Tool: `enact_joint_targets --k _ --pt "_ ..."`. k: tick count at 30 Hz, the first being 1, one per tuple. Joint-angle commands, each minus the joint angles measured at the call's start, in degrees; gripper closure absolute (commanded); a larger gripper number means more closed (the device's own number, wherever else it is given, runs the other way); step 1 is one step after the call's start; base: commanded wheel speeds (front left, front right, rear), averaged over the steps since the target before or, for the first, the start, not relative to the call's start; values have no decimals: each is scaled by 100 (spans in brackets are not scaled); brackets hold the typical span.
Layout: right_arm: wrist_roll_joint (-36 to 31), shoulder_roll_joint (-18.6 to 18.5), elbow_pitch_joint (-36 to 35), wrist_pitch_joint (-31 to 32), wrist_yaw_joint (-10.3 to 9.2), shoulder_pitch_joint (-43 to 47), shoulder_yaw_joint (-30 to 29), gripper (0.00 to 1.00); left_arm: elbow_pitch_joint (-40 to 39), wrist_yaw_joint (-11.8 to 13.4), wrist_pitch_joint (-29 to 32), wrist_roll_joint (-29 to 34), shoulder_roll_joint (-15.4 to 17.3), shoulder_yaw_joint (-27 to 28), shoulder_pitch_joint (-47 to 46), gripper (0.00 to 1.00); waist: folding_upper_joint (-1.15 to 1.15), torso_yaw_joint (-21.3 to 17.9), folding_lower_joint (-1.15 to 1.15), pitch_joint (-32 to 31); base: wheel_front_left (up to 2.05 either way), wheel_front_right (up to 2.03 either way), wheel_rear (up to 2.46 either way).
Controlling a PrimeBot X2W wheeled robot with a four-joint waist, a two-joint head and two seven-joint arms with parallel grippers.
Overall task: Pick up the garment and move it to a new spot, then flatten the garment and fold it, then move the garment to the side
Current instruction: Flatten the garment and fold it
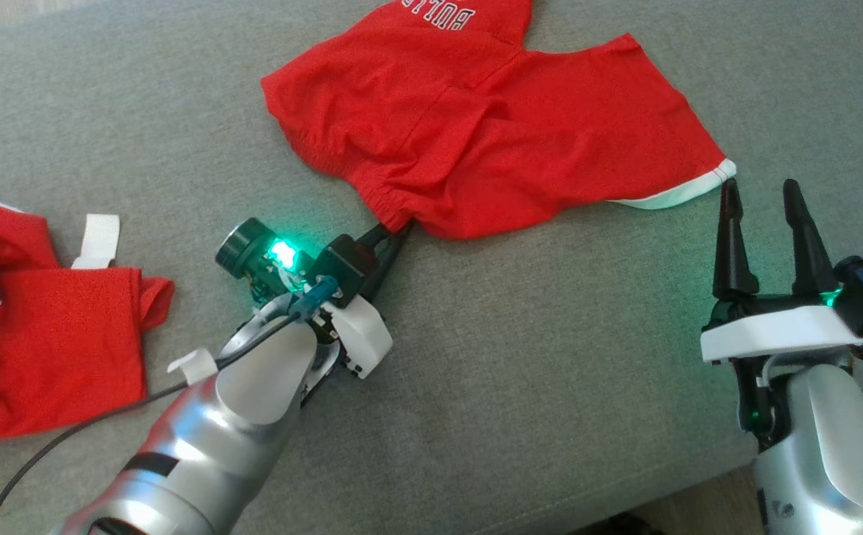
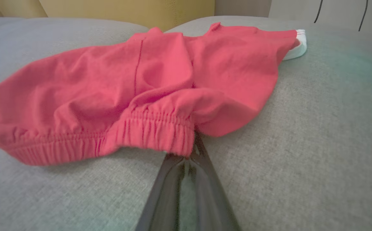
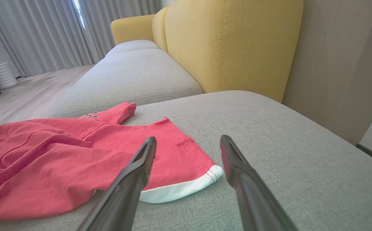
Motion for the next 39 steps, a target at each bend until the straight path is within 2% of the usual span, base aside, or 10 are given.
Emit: enact_joint_targets --k 1,6,11,22,31,39 --pt "30 -26 -170 -63 -4 -111 65 0 -110 10 -50 -69 76 -23 -149 100 0 36 0 -23 0 0 0" --pt "-19 -26 -71 -63 -4 -87 25 0 -491 10 -59 -192 193 -25 -94 100 0 159 0 -143 0 0 0" --pt "-224 -26 411 7 -4 -148 -25 0 -865 18 -60 -217 365 93 124 100 0 302 0 -343 0 0 0" --pt "-1238 -26 1414 712 -4 -572 -615 0 -1073 13 -61 -215 670 -125 297 100 0 637 0 -630 0 0 0" --pt "-1440 -26 2380 990 -4 -1140 -1217 0 -1125 11 -61 -354 680 -327 203 100 0 768 0 -606 0 0 0" --pt "-1343 -26 3305 881 -4 -1661 -1254 0 -1179 12 -61 -402 641 -395 154 100 0 827 0 -548 0 0 0"
